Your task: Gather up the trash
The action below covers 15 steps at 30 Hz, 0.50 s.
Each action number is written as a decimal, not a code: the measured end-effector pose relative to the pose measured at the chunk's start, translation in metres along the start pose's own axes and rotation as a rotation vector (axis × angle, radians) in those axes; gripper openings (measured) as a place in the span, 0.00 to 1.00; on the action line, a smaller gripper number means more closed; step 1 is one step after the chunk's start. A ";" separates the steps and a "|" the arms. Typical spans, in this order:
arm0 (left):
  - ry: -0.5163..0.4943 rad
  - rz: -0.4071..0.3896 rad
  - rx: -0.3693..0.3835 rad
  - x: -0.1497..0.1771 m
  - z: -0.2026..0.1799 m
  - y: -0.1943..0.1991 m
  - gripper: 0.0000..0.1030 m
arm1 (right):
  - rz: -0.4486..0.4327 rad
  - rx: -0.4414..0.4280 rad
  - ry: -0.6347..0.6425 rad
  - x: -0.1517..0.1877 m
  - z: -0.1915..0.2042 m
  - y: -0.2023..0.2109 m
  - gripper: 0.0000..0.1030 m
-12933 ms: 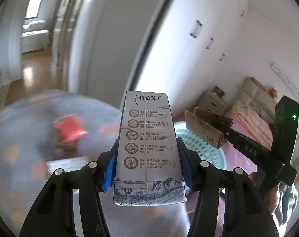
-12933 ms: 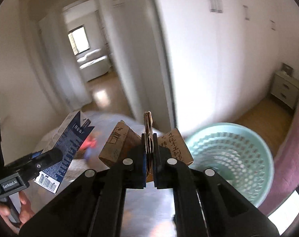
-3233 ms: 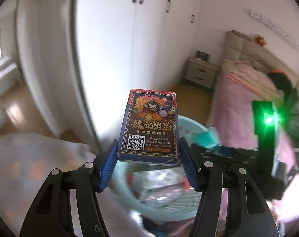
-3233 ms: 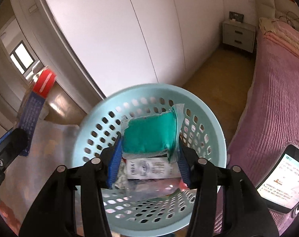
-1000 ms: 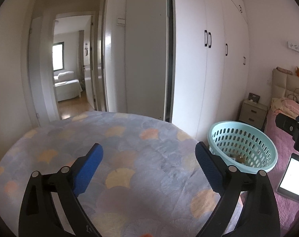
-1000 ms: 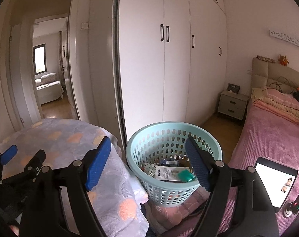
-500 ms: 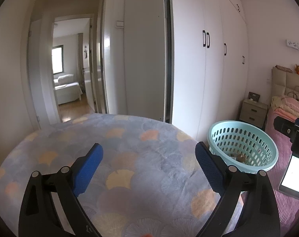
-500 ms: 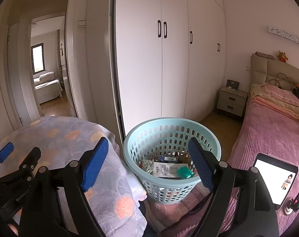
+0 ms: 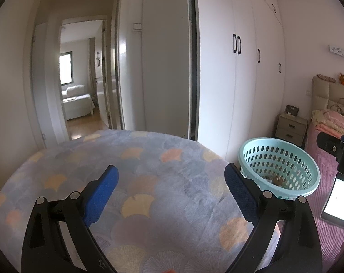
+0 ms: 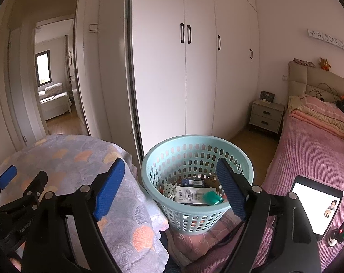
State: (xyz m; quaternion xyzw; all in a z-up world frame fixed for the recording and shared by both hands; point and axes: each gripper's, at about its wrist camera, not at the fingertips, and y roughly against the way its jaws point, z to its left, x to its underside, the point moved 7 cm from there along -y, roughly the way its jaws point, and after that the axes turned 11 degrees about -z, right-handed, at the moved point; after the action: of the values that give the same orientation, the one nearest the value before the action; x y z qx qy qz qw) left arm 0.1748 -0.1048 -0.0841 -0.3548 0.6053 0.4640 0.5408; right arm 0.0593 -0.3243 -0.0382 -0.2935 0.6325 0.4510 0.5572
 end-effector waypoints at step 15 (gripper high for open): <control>-0.012 0.001 -0.007 0.000 -0.003 -0.001 0.89 | 0.009 -0.003 -0.001 0.000 -0.002 0.000 0.76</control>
State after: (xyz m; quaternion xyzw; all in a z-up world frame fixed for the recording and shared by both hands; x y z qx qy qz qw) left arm 0.1745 -0.1077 -0.0846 -0.3536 0.6007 0.4686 0.5427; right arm 0.0586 -0.3261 -0.0388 -0.2913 0.6327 0.4545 0.5552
